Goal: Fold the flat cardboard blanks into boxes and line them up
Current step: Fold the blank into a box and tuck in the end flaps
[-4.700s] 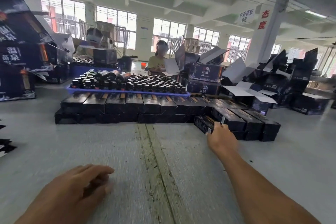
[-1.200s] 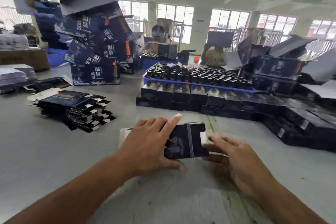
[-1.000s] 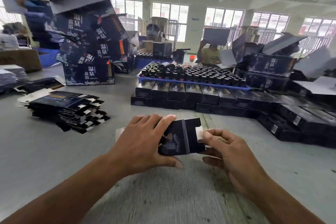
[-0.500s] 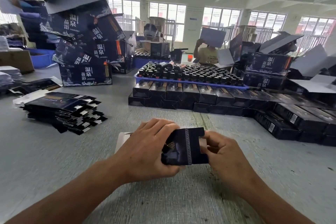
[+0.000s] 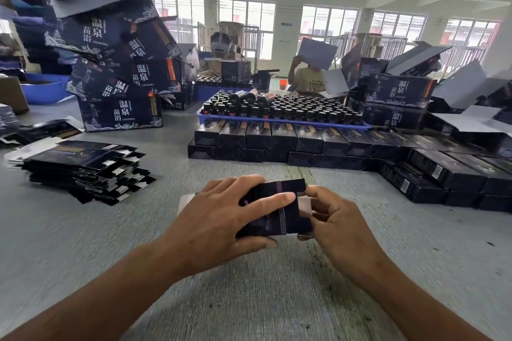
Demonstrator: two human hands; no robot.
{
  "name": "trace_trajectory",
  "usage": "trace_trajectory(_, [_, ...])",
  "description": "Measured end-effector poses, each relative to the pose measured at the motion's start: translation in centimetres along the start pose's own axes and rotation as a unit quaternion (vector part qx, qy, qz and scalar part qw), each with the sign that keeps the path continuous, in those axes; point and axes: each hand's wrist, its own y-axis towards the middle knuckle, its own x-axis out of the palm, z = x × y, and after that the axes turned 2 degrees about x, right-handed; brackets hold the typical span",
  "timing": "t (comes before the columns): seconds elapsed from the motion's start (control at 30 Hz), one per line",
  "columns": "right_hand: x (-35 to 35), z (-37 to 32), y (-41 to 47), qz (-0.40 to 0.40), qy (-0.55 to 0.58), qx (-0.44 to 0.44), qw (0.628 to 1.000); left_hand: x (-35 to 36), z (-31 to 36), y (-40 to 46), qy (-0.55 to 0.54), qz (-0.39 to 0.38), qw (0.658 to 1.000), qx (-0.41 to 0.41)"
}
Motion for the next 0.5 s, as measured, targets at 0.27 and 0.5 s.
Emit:
trace_trajectory(0.27, [0.03, -0.29, -0.17, 0.038, -0.002, -0.037, 0.999, -0.56, 0.13, 0.27, 0.023, 0.008, 1.000, 0.014])
trace_trajectory(0.5, [0.30, -0.37, -0.67, 0.050, -0.025, -0.064, 0.996, -0.70, -0.01, 0.29, 0.035, -0.015, 0.999, -0.002])
